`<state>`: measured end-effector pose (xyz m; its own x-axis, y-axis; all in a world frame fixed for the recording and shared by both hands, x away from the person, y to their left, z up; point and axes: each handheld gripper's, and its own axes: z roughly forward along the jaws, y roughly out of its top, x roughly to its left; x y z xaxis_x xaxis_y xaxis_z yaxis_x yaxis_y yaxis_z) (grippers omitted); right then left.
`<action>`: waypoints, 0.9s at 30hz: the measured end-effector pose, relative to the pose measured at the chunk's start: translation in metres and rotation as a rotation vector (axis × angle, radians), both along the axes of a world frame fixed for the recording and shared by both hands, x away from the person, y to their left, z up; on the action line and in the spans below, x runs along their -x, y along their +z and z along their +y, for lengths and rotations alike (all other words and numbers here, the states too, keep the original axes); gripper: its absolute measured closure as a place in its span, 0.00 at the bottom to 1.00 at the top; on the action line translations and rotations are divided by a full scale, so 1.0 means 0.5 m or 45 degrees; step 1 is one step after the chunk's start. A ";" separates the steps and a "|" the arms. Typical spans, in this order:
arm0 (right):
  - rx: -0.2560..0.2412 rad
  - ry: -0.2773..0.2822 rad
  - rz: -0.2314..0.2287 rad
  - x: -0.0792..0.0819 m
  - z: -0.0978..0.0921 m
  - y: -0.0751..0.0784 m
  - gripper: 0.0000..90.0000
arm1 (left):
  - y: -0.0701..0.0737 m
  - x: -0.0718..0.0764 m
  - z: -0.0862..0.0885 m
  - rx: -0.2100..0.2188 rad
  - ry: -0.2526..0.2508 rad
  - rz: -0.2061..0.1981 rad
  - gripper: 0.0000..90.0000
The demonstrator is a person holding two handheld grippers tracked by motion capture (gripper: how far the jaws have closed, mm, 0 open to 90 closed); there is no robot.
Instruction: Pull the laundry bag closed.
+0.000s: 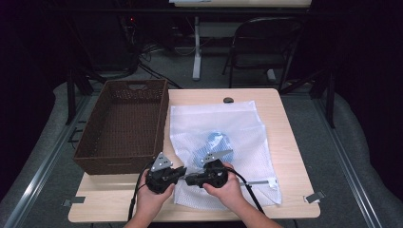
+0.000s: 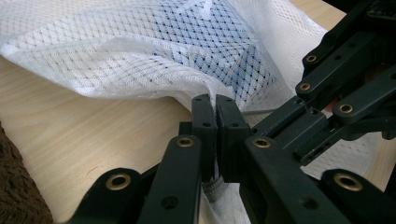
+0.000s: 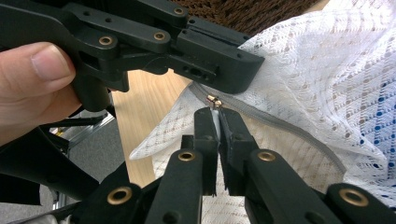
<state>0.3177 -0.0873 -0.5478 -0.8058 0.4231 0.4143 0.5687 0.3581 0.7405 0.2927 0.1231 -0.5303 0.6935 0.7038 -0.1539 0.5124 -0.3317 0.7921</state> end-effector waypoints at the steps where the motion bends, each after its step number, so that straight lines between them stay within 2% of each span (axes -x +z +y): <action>1: 0.000 -0.003 -0.001 0.000 0.000 0.000 0.96 | 0.000 0.000 0.000 0.001 0.001 -0.001 0.93; 8: 0.016 -0.003 -0.011 -0.001 -0.002 0.002 0.96 | -0.002 0.002 0.005 0.020 0.015 0.003 0.77; 16: 0.024 -0.001 -0.014 -0.001 -0.001 0.001 0.96 | -0.001 0.012 0.016 0.033 0.030 0.023 0.67; 27: 0.030 -0.005 -0.032 0.000 -0.001 0.003 0.96 | 0.004 0.033 0.039 0.055 0.052 0.045 0.60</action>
<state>0.3176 -0.0877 -0.5464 -0.8140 0.4357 0.3841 0.5517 0.3732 0.7459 0.2762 0.1425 -0.5284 0.6577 0.7238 -0.2086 0.5530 -0.2759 0.7862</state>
